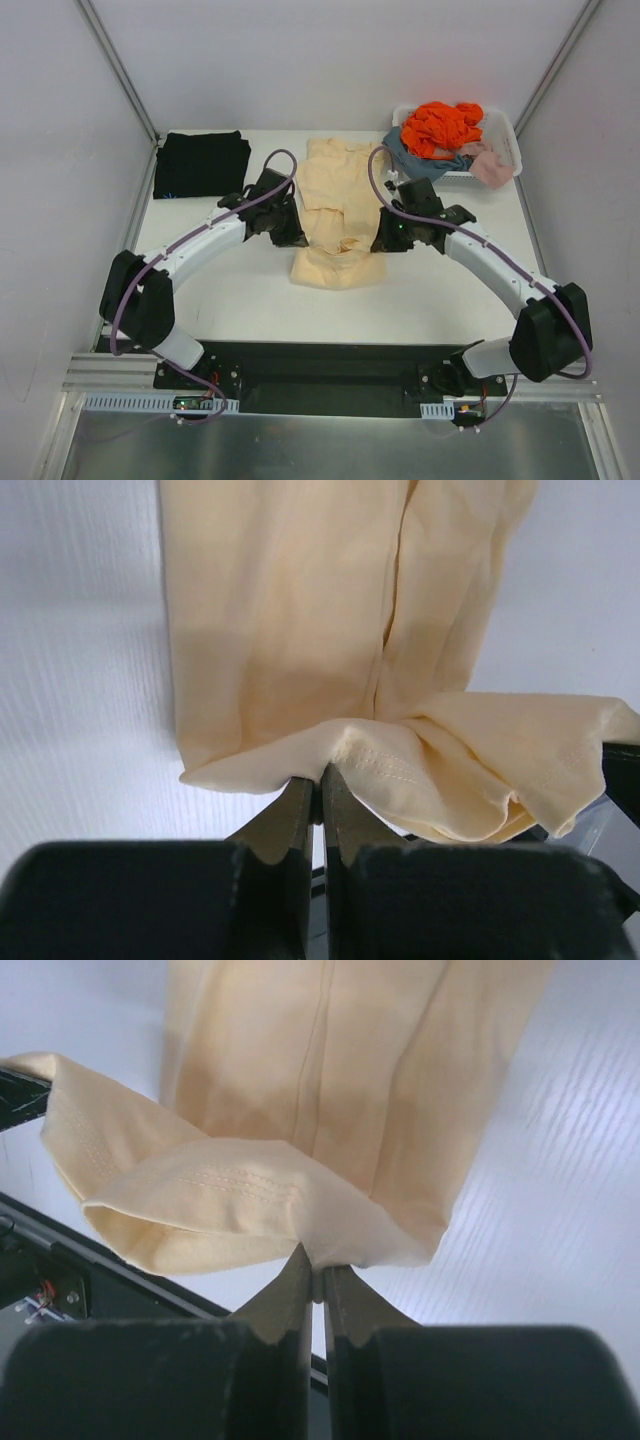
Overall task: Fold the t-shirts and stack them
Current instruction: Fold the folded rectangular tshirt in 1/3 of the way
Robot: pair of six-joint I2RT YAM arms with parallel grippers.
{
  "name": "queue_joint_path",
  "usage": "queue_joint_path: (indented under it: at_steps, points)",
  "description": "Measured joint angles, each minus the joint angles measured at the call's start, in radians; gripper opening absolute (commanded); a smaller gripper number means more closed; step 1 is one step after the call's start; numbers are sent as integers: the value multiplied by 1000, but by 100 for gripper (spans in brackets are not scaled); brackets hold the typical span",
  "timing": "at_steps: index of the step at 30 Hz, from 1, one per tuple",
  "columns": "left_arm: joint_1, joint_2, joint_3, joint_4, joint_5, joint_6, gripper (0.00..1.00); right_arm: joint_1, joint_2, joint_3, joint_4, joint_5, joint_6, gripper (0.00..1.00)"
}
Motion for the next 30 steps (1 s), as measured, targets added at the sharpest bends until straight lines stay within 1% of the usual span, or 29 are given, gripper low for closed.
queue_joint_path:
  at_steps: [7, 12, 13, 16, 18, 22, 23, 25, 26, 27, 28, 29, 30]
  points:
    - [49, 134, 148, -6, -24, 49, 0, -82, 149, 154, -43, -8, -70, 7]
    - [79, 218, 247, -6, -18, 93, 1, -122, 235, 231, -53, -38, -94, 8]
    - [85, 237, 264, -5, -14, 103, 1, -129, 254, 244, -54, -47, -96, 8]
    - [99, 290, 304, -4, 2, 126, 8, -148, 306, 274, -55, -63, -100, 9]
    - [105, 322, 324, -6, 9, 142, 9, -159, 335, 288, -55, -73, -100, 9]
    - [117, 393, 370, -8, 8, 165, 10, -182, 408, 334, -60, -85, -100, 15]
    - [122, 407, 380, -8, 9, 167, 11, -186, 427, 347, -61, -88, -100, 19]
    - [124, 432, 399, -10, 10, 171, 24, -192, 459, 370, -62, -90, -100, 25]
    - [124, 445, 410, -9, 11, 175, 37, -195, 476, 382, -61, -90, -100, 37]
    - [124, 459, 420, -8, 11, 184, 49, -197, 491, 392, -61, -89, -101, 43]
    - [124, 470, 429, -7, 11, 192, 71, -198, 502, 399, -61, -86, -99, 50]
    - [124, 482, 438, -6, 11, 197, 80, -199, 514, 406, -61, -81, -103, 62]
    - [124, 491, 446, -5, 13, 206, 86, -200, 524, 412, -63, -74, -107, 68]
